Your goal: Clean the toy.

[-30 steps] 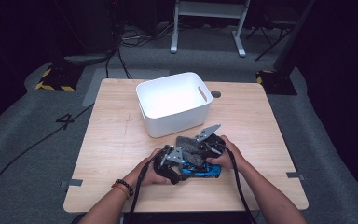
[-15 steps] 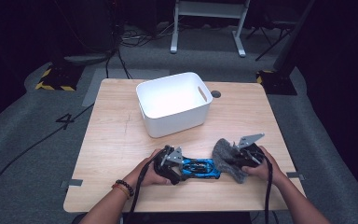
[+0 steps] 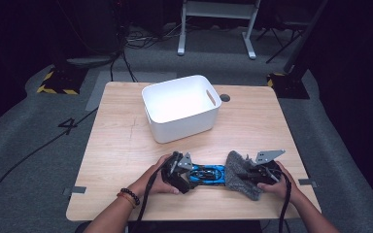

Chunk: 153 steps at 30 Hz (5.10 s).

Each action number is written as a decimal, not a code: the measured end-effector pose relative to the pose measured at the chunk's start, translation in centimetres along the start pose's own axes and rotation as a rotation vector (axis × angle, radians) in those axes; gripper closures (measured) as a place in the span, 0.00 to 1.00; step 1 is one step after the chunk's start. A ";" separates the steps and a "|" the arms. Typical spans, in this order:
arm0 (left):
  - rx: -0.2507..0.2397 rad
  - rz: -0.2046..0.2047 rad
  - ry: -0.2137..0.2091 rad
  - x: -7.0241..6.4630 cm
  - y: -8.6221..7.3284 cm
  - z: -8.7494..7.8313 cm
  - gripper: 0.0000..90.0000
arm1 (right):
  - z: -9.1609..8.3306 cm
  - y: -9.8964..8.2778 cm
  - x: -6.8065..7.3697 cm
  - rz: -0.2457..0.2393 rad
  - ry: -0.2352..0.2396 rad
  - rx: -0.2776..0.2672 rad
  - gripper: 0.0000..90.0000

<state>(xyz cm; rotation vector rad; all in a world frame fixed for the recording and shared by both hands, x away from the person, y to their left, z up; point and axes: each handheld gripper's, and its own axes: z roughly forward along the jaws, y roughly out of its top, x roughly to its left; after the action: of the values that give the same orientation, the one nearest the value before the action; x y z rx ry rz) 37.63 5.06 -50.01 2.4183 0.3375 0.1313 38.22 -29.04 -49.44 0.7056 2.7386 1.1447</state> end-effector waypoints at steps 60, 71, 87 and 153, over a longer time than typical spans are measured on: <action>0.139 0.182 -0.115 -0.6 9.3 4.0 0.21 | -2.2 -1.8 -1.8 0.030 -0.164 0.049 0.36; 0.218 0.209 -0.120 -1.3 10.4 5.8 0.20 | -2.2 -1.7 -1.8 0.027 -0.163 0.050 0.37; 0.254 0.221 -0.093 -1.5 11.1 6.4 0.27 | -2.2 -1.7 -1.8 0.025 -0.162 0.052 0.37; -0.327 0.066 -0.067 -0.5 4.1 -7.0 0.28 | -2.0 -1.4 -1.8 0.065 -0.186 0.111 0.18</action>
<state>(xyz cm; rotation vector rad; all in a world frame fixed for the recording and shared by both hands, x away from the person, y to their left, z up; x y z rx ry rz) 36.72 6.25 -41.98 2.1047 0.1887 0.1236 38.78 -32.02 -49.10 0.8728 2.6553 0.8928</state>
